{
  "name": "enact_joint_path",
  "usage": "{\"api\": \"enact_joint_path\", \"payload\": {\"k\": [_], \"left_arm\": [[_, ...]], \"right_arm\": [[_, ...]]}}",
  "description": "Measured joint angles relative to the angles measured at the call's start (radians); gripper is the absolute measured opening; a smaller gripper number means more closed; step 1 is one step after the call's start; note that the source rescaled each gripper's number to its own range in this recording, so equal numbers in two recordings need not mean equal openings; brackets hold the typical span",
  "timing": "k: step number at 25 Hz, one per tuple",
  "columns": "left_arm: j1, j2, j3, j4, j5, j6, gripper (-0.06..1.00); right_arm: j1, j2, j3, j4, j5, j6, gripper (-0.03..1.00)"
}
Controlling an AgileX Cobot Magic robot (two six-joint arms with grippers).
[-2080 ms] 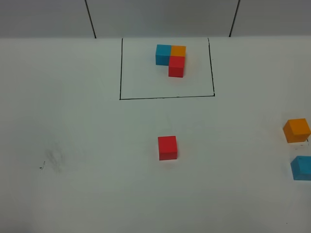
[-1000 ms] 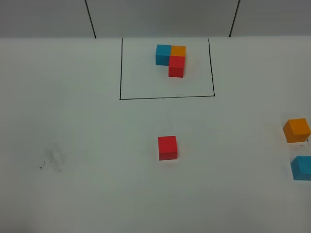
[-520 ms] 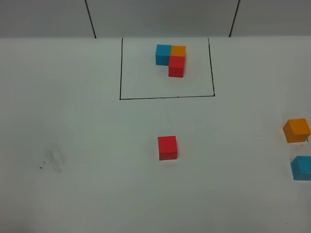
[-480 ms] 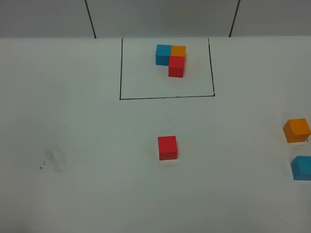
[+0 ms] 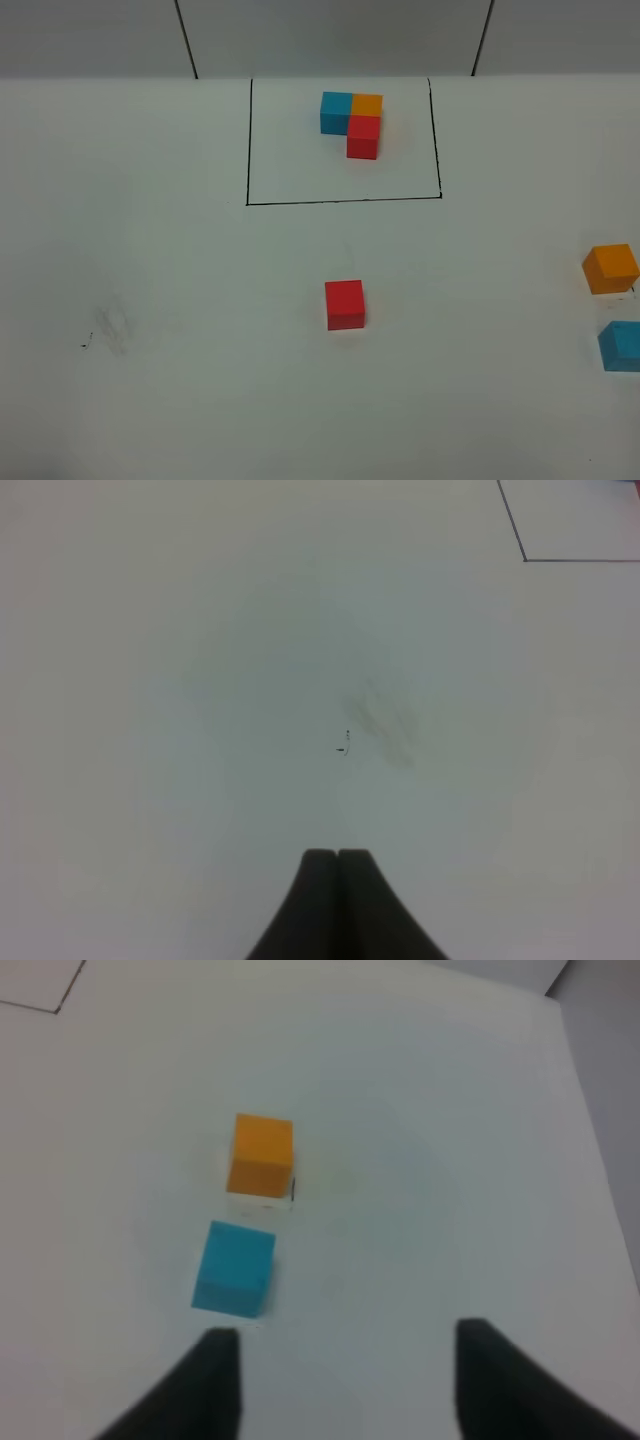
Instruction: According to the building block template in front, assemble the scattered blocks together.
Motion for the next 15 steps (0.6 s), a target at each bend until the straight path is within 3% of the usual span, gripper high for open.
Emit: {"api": "enact_joint_path", "payload": {"k": [3,6,9,15], "left_arm": [[0.0,0.0,0.0,0.0,0.0,0.0,0.0],[0.0,0.0,0.0,0.0,0.0,0.0,0.0],[0.0,0.0,0.0,0.0,0.0,0.0,0.0],[0.0,0.0,0.0,0.0,0.0,0.0,0.0]], "right_arm": [[0.0,0.0,0.0,0.0,0.0,0.0,0.83],[0.0,0.0,0.0,0.0,0.0,0.0,0.97],[0.0,0.0,0.0,0.003,-0.001,0.01,0.99],[0.0,0.023,-0.022,0.023,-0.002,0.038,0.91]]}}
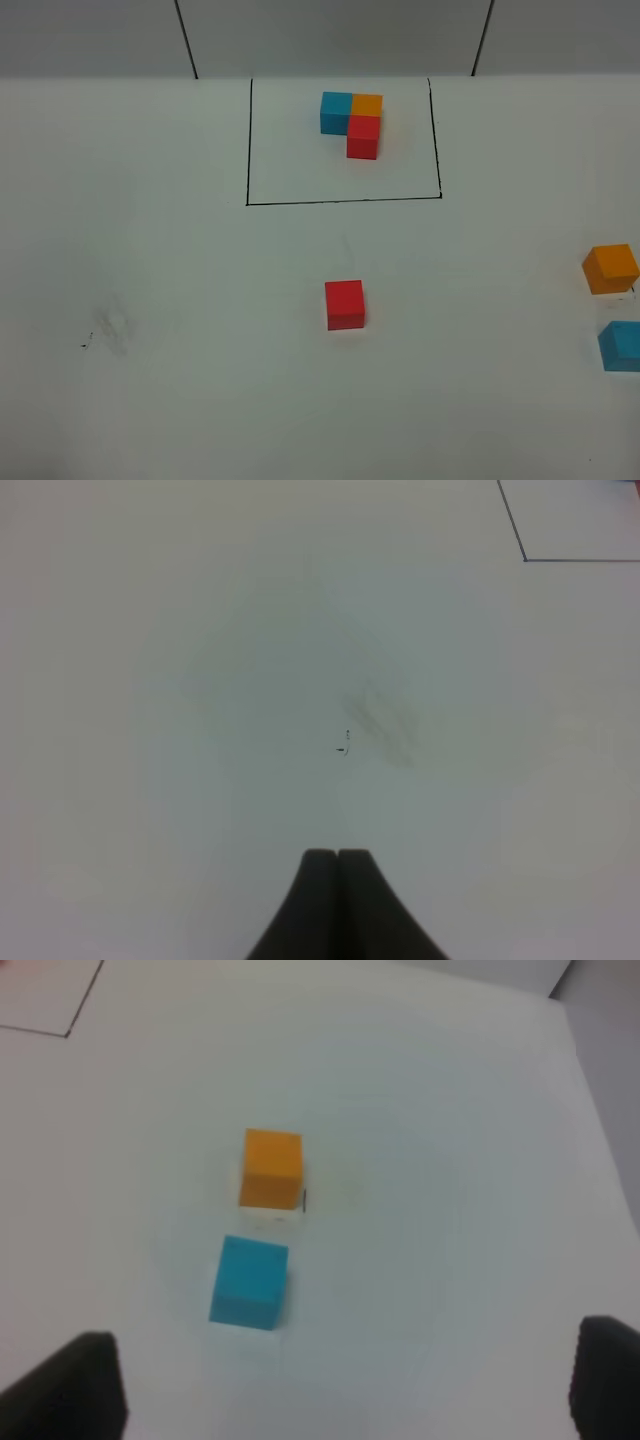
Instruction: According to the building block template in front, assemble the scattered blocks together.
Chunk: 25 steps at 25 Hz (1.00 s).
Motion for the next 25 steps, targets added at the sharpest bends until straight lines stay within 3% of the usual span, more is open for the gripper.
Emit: {"api": "enact_joint_path", "payload": {"k": [6,17,25], "left_arm": [[0.0,0.0,0.0,0.0,0.0,0.0,0.0],[0.0,0.0,0.0,0.0,0.0,0.0,0.0],[0.0,0.0,0.0,0.0,0.0,0.0,0.0]], "right_arm": [[0.0,0.171,-0.067,0.046,-0.019,-0.007,0.89],[0.0,0.645,-0.097,0.205,-0.203,-0.053,0.89],[0.0,0.928,-0.097,0.334,-0.373,-0.183,0.89]]}}
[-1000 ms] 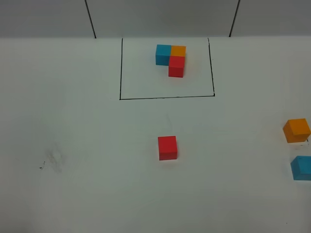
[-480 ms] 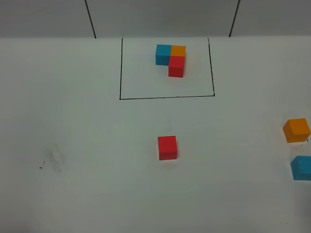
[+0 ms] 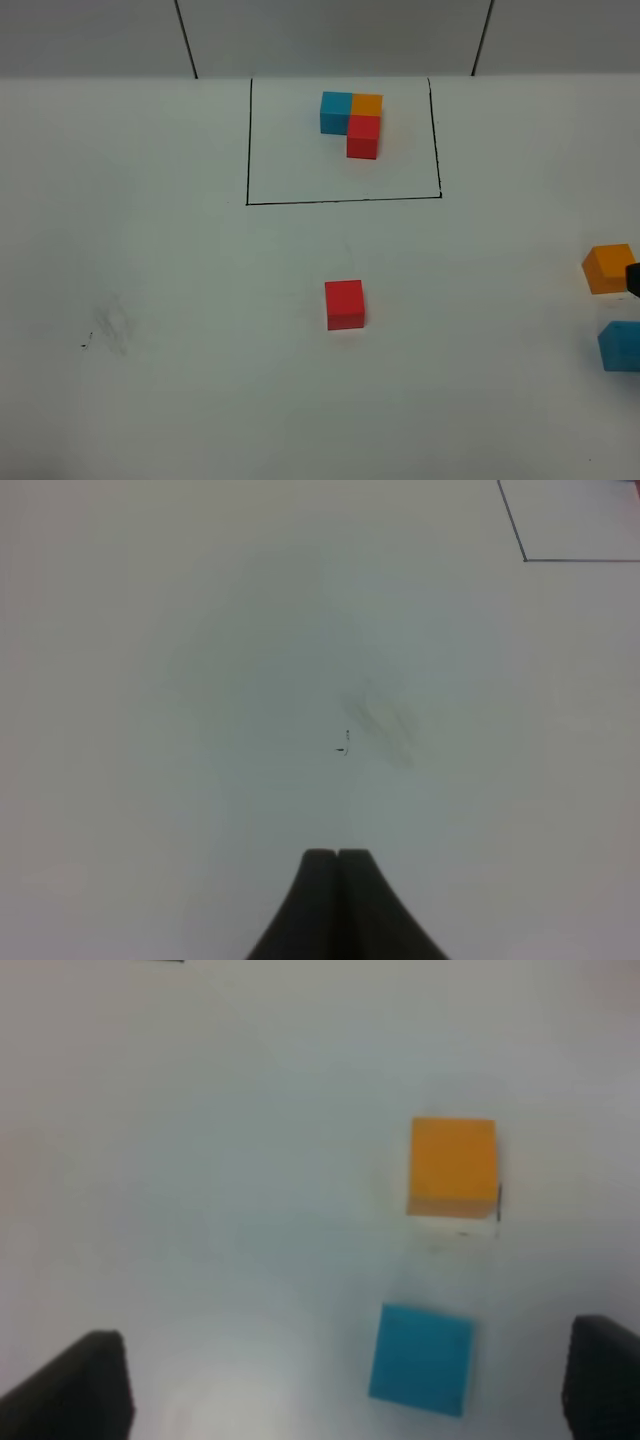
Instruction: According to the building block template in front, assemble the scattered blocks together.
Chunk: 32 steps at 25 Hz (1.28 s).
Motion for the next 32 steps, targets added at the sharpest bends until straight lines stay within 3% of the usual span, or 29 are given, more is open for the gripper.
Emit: {"api": "enact_joint_path", "payload": {"k": [6,12,24,32], "left_arm": [[0.0,0.0,0.0,0.0,0.0,0.0,0.0],[0.0,0.0,0.0,0.0,0.0,0.0,0.0],[0.0,0.0,0.0,0.0,0.0,0.0,0.0],[0.0,0.0,0.0,0.0,0.0,0.0,0.0]], "right_arm": [[0.001,0.196,0.0,0.062,-0.111,-0.066,0.89],[0.081,0.342,-0.005,0.066,-0.273,-0.073,0.89],[0.098,0.572,-0.103,-0.001,-0.304,-0.054,0.89],[0.098,0.659,-0.103,-0.177,-0.345,0.085,0.89]]}}
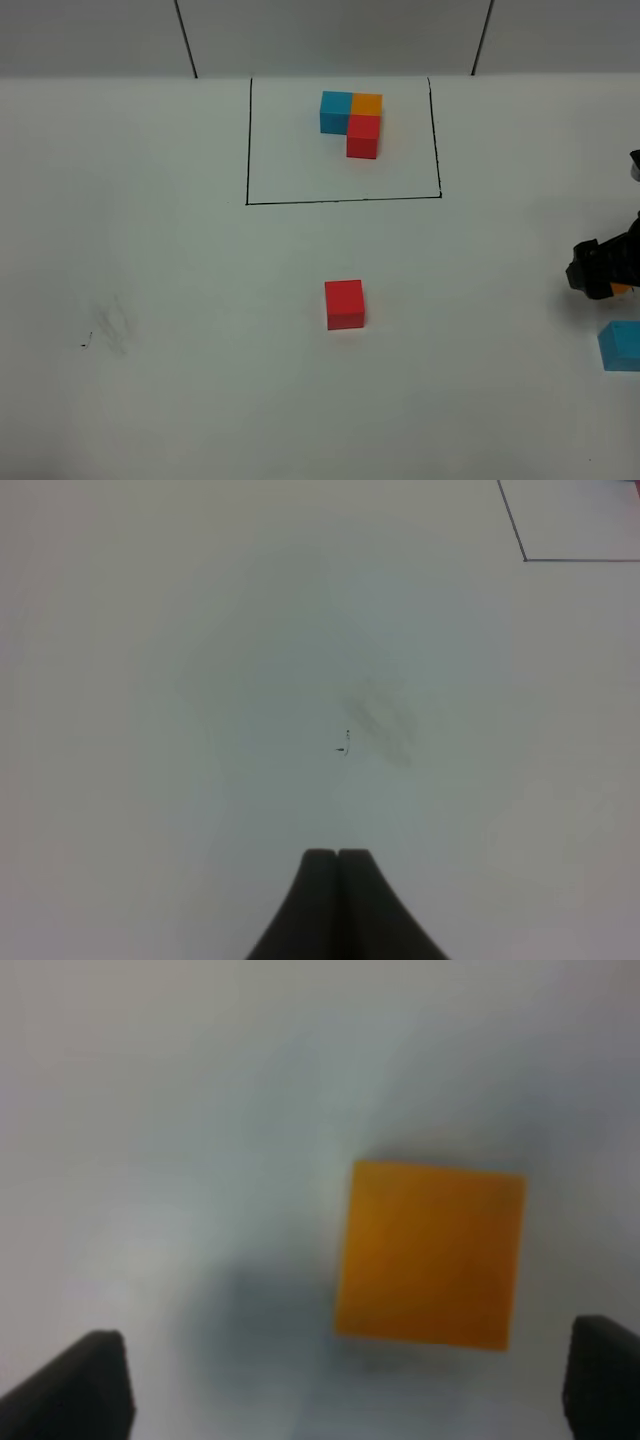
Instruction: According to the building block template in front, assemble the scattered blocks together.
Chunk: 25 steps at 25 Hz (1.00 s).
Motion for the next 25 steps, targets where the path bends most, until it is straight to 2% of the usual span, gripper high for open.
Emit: {"api": "enact_joint_path", "payload": {"k": [7,15,25], "left_arm": [[0.0,0.0,0.0,0.0,0.0,0.0,0.0],[0.0,0.0,0.0,0.0,0.0,0.0,0.0],[0.0,0.0,0.0,0.0,0.0,0.0,0.0]], "right_arm": [[0.0,0.048,-0.019,-0.123,-0.035,0.104,0.89],[0.0,0.099,-0.029,-0.131,-0.079,0.116,0.89],[0.0,0.187,-0.08,-0.173,-0.079,0.116,0.89]]}}
